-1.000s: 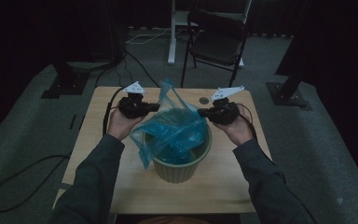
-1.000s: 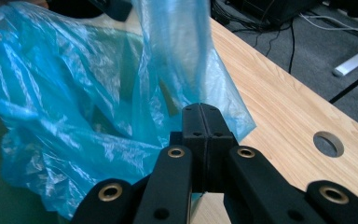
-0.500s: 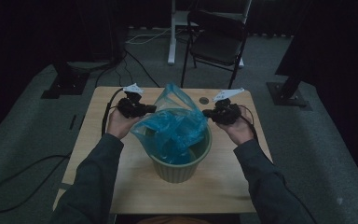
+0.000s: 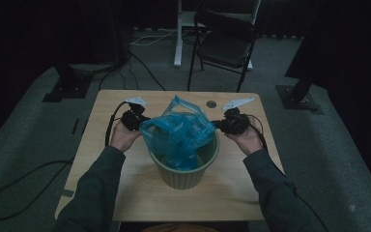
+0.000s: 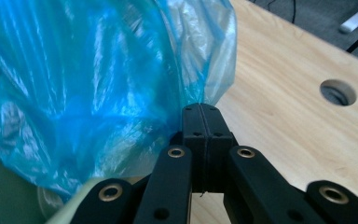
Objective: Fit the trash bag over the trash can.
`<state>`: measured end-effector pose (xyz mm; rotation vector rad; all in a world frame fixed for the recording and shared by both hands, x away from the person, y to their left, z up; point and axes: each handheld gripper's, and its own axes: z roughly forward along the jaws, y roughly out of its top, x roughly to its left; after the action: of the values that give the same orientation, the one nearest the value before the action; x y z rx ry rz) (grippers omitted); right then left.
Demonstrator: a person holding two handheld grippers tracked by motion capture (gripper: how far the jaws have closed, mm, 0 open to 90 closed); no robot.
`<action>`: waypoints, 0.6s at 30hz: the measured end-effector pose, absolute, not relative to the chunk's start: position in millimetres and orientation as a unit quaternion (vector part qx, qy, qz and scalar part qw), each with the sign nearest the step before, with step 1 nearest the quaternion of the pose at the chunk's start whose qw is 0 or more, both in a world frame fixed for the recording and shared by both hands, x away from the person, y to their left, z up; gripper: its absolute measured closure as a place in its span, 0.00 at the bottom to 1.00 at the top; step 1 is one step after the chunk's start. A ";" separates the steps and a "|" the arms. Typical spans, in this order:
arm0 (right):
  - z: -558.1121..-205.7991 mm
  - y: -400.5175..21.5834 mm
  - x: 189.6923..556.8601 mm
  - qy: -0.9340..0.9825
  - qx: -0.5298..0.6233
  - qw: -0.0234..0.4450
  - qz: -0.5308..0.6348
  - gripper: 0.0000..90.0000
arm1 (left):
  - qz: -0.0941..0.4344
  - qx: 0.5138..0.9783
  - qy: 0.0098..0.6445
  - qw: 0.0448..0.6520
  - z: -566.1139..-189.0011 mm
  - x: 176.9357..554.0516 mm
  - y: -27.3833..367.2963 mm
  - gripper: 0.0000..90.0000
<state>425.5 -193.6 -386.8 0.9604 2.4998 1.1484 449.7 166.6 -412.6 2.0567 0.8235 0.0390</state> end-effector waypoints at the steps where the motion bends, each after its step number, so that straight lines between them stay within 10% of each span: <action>1: -386.8 -193.6 425.5 0.852 0.327 0.114 0.392 1.00 | 0.016 0.831 0.333 0.447 -412.6 449.7 166.6 1.00; 18: -387.4 -211.4 422.3 0.834 0.340 0.098 0.424 0.93 | 0.029 0.808 0.350 0.473 -408.7 435.4 183.3 0.85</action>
<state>422.3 -211.4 -387.4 1.0055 2.4687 1.2548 435.4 183.3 -408.7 1.9788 0.8559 0.0715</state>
